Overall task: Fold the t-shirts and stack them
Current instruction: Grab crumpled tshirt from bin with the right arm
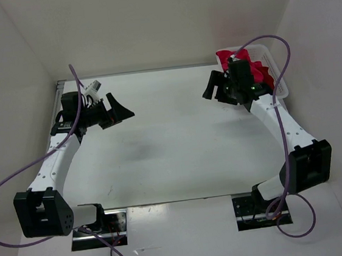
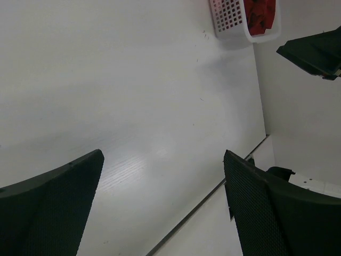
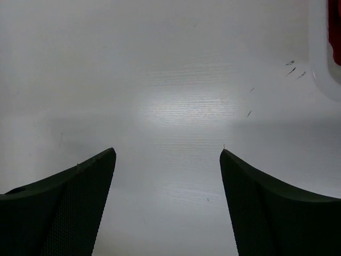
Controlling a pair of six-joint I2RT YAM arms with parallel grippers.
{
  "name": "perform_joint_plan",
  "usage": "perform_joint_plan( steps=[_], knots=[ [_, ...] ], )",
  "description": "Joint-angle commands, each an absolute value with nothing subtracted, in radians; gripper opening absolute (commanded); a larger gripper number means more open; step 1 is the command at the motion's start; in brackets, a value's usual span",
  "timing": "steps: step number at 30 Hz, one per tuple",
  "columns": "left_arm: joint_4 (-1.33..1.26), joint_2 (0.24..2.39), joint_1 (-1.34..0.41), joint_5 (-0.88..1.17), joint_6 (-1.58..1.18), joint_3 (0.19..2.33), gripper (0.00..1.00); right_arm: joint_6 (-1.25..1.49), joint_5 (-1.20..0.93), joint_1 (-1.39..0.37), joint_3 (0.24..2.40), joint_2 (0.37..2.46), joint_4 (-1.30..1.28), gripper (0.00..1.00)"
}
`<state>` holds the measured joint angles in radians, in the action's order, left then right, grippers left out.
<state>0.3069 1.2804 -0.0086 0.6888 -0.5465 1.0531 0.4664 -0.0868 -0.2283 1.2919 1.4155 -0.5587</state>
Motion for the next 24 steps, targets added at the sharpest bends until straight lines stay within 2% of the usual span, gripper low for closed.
perform_joint_plan(
  steps=[1, 3, 4, 7, 8, 10, 11, 12, 14, 17, 18, 20, 21, 22, 23, 24],
  knots=[
    [0.263, 1.273, -0.005, 0.709, -0.511, 1.074, 1.00, 0.472, -0.051, -0.216, 1.350, 1.431, -0.543, 0.83],
    [0.212, 1.240, -0.005, 0.718, -0.521, 1.062, 1.00, 0.482, -0.051, -0.204, 1.374, 1.443, -0.543, 0.58],
    [0.201, 1.239, -0.005, 0.718, -0.531, 1.048, 1.00, 0.482, -0.051, -0.192, 1.390, 1.459, -0.543, 0.39],
    [0.192, 1.239, -0.005, 0.718, -0.543, 1.048, 0.99, 0.491, -0.031, -0.170, 1.436, 1.496, -0.543, 0.20],
    [0.192, 1.253, -0.005, 0.718, -0.560, 1.048, 0.90, 0.491, -0.020, -0.158, 1.451, 1.508, -0.543, 0.18],
    [0.146, 1.253, -0.005, 0.729, -0.593, 1.036, 0.61, 0.500, 0.008, -0.130, 1.500, 1.548, -0.532, 0.16],
    [0.137, 1.253, -0.005, 0.729, -0.603, 1.026, 0.39, 0.500, 0.021, -0.118, 1.532, 1.561, -0.520, 0.16],
    [0.137, 1.253, -0.005, 0.729, -0.603, 1.017, 0.29, 0.500, 0.064, -0.106, 1.548, 1.592, -0.520, 0.16],
    [0.158, 1.253, -0.005, 0.710, -0.603, 1.017, 0.19, 0.520, 0.080, -0.045, 1.606, 1.635, -0.509, 0.16],
    [0.186, 1.229, -0.005, 0.687, -0.578, 1.028, 0.19, 0.543, 0.103, 0.032, 1.653, 1.709, -0.476, 0.22],
    [0.186, 1.215, -0.005, 0.675, -0.578, 1.016, 0.25, 0.543, 0.116, 0.041, 1.670, 1.727, -0.462, 0.23],
    [0.173, 1.203, -0.005, 0.675, -0.578, 0.985, 0.40, 0.543, 0.146, 0.041, 1.741, 1.801, -0.462, 0.26],
    [0.173, 1.203, -0.005, 0.684, -0.587, 0.974, 0.50, 0.543, 0.161, 0.041, 1.771, 1.865, -0.481, 0.32],
    [0.173, 1.192, -0.005, 0.684, -0.588, 0.974, 0.65, 0.534, 0.161, 0.041, 1.834, 1.894, -0.494, 0.37],
    [0.199, 1.192, -0.005, 0.675, -0.569, 0.960, 0.71, 0.534, 0.161, 0.052, 1.859, 1.922, -0.503, 0.46],
    [0.199, 1.192, -0.005, 0.675, -0.569, 0.960, 0.76, 0.534, 0.173, 0.052, 1.877, 1.945, -0.503, 0.49]
  ],
)
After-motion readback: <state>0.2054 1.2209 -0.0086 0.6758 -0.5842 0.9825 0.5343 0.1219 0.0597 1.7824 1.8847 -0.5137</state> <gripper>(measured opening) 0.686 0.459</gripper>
